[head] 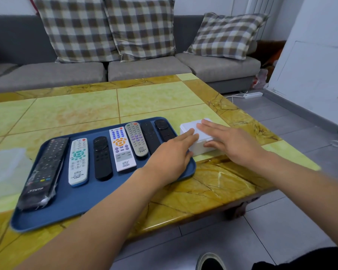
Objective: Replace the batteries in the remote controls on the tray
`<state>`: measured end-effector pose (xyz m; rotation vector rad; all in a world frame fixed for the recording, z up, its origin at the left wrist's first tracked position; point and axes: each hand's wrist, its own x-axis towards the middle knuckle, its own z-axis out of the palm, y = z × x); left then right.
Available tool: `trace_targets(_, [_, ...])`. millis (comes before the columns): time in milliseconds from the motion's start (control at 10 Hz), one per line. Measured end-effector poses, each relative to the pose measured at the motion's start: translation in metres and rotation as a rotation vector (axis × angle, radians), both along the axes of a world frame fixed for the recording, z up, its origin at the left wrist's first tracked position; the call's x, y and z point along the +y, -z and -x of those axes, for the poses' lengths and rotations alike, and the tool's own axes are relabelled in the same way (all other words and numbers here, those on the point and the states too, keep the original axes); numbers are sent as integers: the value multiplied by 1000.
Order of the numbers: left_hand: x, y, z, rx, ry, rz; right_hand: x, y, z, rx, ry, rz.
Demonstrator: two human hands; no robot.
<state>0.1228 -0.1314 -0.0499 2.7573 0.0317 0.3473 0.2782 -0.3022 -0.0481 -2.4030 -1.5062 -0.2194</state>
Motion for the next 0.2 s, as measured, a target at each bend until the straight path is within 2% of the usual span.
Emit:
trace_targets(100, [-1,4,0,69,12,-18,9,7,2,-60,48,27])
trace_targets(200, [8,-3,2,14,0,77,20,-4,-3,-60,81,156])
